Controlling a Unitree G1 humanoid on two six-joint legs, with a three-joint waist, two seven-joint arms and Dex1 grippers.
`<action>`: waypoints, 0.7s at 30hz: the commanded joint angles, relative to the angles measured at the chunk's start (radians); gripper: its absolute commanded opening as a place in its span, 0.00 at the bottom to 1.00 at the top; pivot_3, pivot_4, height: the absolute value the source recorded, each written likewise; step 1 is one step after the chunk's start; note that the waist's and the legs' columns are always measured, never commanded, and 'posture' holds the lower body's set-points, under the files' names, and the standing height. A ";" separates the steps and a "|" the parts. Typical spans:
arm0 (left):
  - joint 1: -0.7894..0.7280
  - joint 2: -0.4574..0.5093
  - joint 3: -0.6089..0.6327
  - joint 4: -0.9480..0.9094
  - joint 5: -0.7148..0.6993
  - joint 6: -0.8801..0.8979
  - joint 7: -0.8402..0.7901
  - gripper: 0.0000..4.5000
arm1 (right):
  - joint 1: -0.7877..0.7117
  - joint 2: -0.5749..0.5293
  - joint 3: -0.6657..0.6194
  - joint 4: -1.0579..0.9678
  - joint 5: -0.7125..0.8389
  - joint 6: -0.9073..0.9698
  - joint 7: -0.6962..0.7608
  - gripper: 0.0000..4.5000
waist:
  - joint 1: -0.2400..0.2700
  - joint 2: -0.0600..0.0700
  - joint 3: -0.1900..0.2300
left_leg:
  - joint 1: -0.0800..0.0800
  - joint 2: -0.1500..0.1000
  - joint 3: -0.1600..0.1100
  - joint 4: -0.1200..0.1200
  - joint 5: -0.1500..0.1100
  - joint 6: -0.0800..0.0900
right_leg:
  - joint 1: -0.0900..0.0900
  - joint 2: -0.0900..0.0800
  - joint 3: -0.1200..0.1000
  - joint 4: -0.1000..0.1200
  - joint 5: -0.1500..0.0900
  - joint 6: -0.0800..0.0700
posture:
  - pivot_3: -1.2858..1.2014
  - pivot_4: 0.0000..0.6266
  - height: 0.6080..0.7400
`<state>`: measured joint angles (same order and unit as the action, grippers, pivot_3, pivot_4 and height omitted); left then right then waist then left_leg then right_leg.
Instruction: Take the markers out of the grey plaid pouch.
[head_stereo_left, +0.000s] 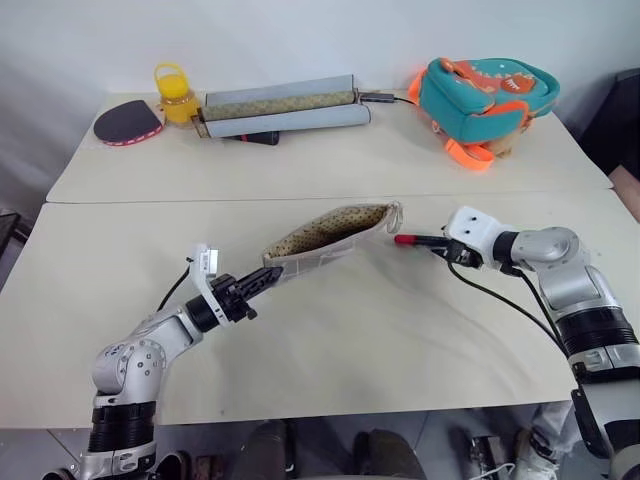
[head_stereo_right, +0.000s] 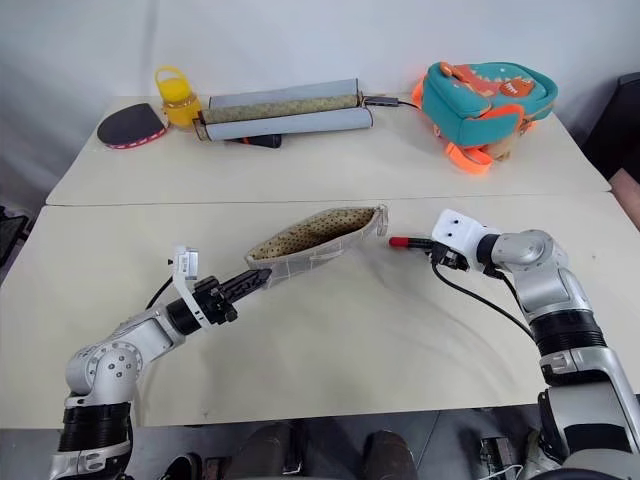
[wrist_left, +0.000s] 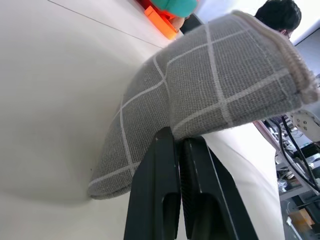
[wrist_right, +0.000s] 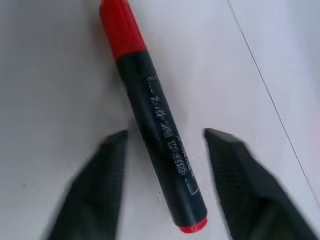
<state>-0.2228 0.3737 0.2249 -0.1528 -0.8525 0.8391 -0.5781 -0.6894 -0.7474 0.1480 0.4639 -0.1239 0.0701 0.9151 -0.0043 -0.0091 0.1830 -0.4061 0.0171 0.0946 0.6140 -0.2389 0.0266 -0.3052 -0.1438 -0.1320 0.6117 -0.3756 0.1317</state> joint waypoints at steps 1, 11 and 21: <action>0.015 0.006 0.002 -0.053 -0.025 -0.001 -0.019 0.00 | -0.002 -0.027 -0.061 -0.113 0.089 0.039 0.072 0.81 | 0.001 0.000 0.000 | 0.000 0.000 0.000 0.000 0.000 0.000 | 0.000 0.000 0.000 0.000 0.000 0.000 | 0.52 0.24 1.00; 0.004 0.010 -0.006 -0.057 -0.030 0.008 -0.018 0.00 | -0.225 0.048 -0.166 -0.361 0.313 0.131 0.101 0.72 | -0.002 0.000 0.000 | 0.000 0.000 0.000 0.000 0.000 0.000 | -0.001 0.000 0.000 0.000 0.000 0.000 | 0.52 0.24 1.00; -0.024 0.111 0.020 -0.066 -0.118 0.134 -0.082 0.00 | -0.149 0.036 0.042 -0.621 0.364 0.209 0.320 0.00 | 0.004 0.000 0.000 | -0.001 -0.001 -0.002 -0.001 -0.002 0.000 | -0.001 -0.001 0.000 0.001 0.000 0.000 | 0.52 0.24 1.00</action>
<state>-0.2319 0.4679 0.2352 -0.1841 -0.9247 0.9585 -0.6215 -0.8294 -0.6878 0.1664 -0.1205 0.2727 0.3092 1.2102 -0.0007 -0.0090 0.1835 -0.4066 0.0159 0.0930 0.6131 -0.2405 0.0271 -0.3060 -0.1450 -0.1320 0.6126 -0.3756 0.1319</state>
